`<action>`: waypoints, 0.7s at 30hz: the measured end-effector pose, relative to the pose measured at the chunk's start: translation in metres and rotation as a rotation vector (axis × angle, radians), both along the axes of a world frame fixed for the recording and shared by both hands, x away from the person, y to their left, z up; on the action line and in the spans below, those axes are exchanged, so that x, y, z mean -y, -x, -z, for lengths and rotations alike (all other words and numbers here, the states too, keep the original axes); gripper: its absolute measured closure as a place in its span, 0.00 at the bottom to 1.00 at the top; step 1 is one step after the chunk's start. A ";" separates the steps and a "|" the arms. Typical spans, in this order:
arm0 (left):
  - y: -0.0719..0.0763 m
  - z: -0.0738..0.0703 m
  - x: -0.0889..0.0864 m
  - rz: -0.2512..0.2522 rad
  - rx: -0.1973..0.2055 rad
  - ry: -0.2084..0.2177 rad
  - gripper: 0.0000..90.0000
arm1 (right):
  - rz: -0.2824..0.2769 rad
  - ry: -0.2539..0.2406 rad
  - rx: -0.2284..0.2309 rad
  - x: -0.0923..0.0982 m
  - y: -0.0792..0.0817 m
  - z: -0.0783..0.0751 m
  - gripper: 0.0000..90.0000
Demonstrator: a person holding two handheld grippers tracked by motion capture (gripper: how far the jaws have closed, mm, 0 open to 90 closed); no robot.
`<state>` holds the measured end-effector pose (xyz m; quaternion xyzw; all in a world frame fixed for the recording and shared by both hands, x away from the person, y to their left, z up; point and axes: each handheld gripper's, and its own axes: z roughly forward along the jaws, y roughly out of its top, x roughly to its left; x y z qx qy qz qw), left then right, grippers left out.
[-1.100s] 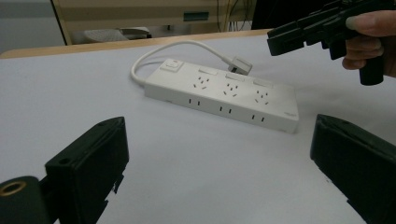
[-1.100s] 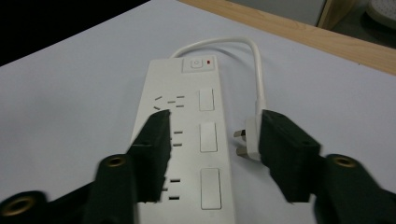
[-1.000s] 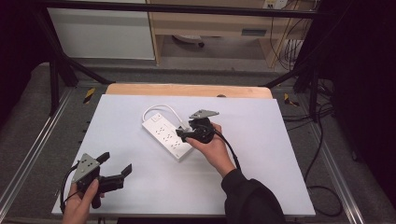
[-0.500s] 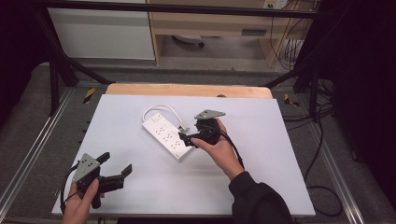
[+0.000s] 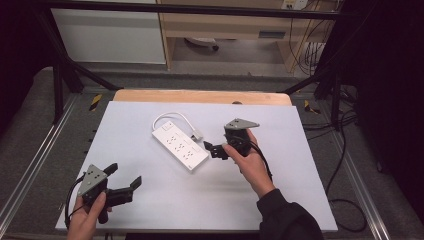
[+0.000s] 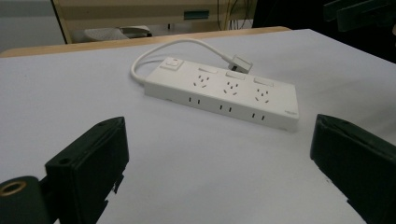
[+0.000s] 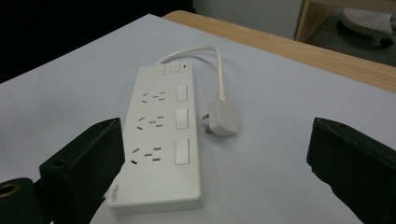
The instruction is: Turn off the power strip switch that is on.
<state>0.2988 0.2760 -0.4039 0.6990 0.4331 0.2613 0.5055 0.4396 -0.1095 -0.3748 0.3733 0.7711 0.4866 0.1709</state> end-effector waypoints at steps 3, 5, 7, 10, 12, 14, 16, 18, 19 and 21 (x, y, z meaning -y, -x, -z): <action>0.000 0.000 0.000 0.001 -0.001 0.001 0.05 | 0.016 -0.010 0.003 0.010 0.002 -0.001 0.05; 0.000 0.000 0.000 -0.001 0.000 -0.001 0.05 | 0.028 -0.022 0.006 0.019 0.004 -0.002 0.05; 0.000 0.000 0.000 0.000 -0.001 0.000 0.05 | 0.039 -0.028 0.009 0.026 0.006 -0.003 0.05; 0.000 0.000 0.000 0.000 -0.002 0.000 0.05 | 0.057 -0.031 0.013 0.038 0.009 -0.002 0.05; 0.000 0.000 0.000 -0.001 -0.002 0.000 0.05 | 0.066 -0.034 0.014 0.046 0.012 -0.001 0.06; 0.000 0.000 0.000 -0.002 -0.002 -0.001 0.05 | 0.072 -0.035 0.018 0.052 0.015 -0.001 0.06; 0.000 0.000 0.000 -0.002 -0.002 0.000 0.05 | 0.083 -0.040 0.025 0.060 0.019 -0.001 0.06; 0.000 0.001 0.000 -0.002 -0.003 -0.001 0.05 | 0.087 -0.043 0.031 0.067 0.023 -0.002 0.06; 0.000 0.001 0.000 -0.003 -0.003 0.000 0.05 | 0.088 -0.045 0.034 0.070 0.024 -0.002 0.06; 0.000 0.001 0.000 -0.004 -0.003 0.000 0.05 | 0.097 -0.049 0.040 0.076 0.028 -0.002 0.06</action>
